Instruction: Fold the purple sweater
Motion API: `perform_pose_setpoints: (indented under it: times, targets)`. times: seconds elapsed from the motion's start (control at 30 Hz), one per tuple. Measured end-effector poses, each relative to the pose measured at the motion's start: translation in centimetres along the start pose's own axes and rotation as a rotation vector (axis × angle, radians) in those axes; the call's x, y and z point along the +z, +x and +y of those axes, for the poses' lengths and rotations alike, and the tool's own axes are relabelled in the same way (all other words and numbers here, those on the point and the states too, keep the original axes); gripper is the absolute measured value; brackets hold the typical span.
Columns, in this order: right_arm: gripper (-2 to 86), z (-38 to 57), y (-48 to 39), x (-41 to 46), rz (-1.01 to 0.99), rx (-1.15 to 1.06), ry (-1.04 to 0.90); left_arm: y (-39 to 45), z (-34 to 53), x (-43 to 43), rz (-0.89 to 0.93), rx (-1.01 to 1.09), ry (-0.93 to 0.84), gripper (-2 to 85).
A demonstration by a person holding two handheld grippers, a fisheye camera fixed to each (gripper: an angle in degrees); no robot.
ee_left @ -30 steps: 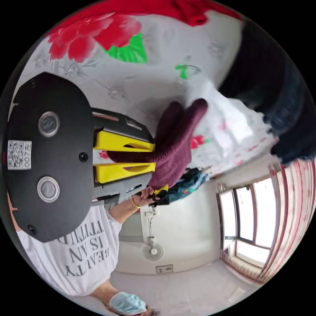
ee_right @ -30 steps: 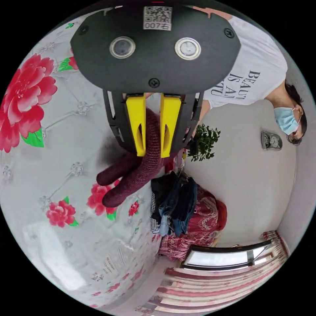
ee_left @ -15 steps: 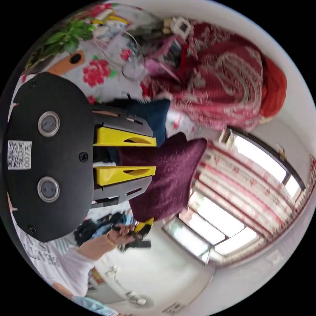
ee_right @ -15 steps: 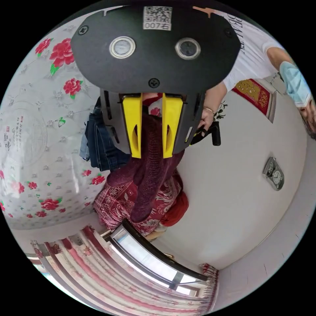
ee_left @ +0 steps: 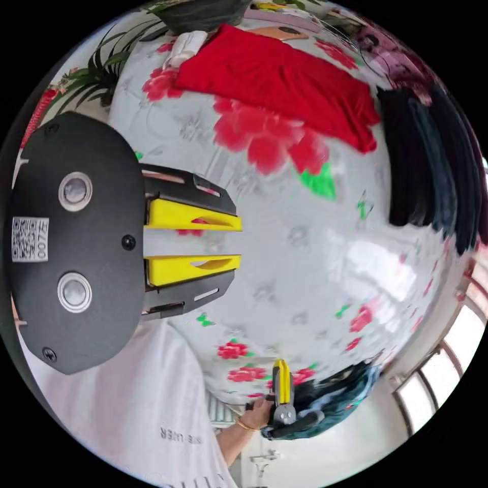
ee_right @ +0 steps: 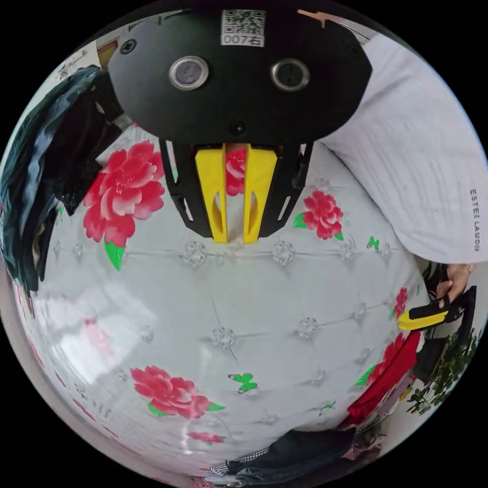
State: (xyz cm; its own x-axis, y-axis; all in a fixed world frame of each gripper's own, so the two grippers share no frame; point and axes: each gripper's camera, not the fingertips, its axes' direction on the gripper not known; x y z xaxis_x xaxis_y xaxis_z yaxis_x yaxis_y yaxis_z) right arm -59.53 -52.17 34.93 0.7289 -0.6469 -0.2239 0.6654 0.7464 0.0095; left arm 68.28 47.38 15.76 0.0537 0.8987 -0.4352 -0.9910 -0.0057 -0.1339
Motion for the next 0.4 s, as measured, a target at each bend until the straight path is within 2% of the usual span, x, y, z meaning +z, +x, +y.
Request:
perform_pose_setpoints:
  times: [0.13,0.23,0.37,0.4]
  targets:
    - [8.6,4.8,-2.9,0.7,0.06,-0.045,-0.019,7.5,0.3,1.5,-0.128,0.115,-0.092,5.9]
    - [8.7,6.4,-4.4,0.1,0.102,-0.04,0.115,11.7,-0.4,3.8,-0.202,0.188,-0.197,6.0]
    - [8.6,8.1,-1.4,-1.9,-0.068,0.133,0.175,15.1,0.0,4.2,-0.333,0.251,-0.211,5.4]
    - [8.6,8.7,-0.5,-2.6,-0.055,0.178,0.198,15.5,0.2,4.2,-0.341,0.254,-0.204,5.2]
